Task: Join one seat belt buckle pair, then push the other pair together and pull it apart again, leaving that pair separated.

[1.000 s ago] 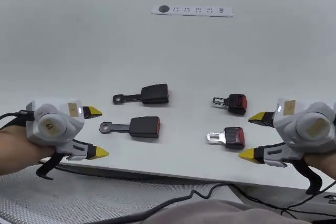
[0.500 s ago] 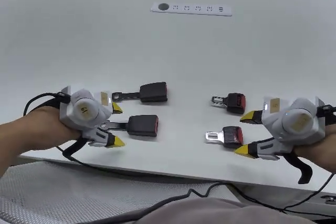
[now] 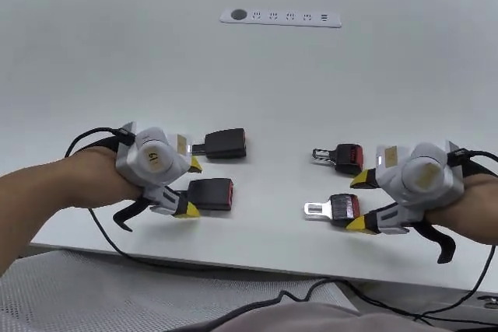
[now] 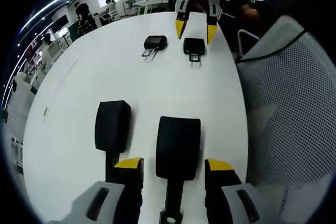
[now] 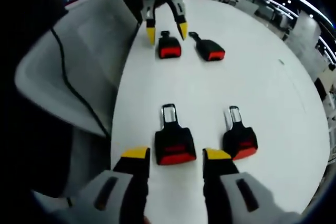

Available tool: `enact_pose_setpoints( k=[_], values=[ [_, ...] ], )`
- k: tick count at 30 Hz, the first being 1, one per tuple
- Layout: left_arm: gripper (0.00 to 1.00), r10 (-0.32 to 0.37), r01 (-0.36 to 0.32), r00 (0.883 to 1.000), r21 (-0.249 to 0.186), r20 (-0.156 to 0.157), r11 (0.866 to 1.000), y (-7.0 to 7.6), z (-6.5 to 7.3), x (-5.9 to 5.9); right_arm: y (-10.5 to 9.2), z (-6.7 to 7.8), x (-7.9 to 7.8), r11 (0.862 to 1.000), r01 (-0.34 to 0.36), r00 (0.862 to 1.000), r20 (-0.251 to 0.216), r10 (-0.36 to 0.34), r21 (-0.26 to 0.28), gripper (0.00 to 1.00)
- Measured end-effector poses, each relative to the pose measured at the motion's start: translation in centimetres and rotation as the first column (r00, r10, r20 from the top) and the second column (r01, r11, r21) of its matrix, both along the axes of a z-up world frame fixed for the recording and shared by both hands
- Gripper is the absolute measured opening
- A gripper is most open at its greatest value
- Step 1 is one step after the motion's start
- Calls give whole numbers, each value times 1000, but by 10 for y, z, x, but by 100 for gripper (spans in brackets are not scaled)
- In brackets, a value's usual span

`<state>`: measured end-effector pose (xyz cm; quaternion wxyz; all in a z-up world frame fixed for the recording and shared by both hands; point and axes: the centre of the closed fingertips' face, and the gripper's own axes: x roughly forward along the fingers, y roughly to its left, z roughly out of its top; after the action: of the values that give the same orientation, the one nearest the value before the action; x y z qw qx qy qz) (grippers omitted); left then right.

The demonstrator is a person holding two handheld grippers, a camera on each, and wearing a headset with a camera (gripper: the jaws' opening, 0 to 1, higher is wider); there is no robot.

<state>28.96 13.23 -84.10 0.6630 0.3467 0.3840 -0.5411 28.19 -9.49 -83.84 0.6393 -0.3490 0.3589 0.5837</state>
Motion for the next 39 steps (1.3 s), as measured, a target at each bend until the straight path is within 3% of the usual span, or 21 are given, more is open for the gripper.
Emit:
enact_pose_setpoints(
  k=[7, 11, 14, 29, 39],
  values=[
    [40, -30, 30, 999, 6, -25, 1000, -3, -5, 2, 6, -8, -1, 999, -45, 999, -10, 45, -29, 38],
    [37, -79, 81, 996, 47, -32, 996, 0, -11, 0, 7, -15, -1, 997, -63, 998, -14, 63, -53, 36],
    [34, -77, 79, 996, 38, -48, 996, 0, -12, -2, 7, -15, 0, 996, -66, 998, -19, 65, -57, 35],
    [33, -154, 157, 987, 79, -37, 984, -2, -12, -3, 7, -18, 2, 997, -62, 998, -23, 60, -51, 34],
    [33, -157, 157, 988, 7, -14, 988, -1, -12, -3, 7, -17, 2, 999, -29, 1000, -6, 29, 14, 35]
  ],
)
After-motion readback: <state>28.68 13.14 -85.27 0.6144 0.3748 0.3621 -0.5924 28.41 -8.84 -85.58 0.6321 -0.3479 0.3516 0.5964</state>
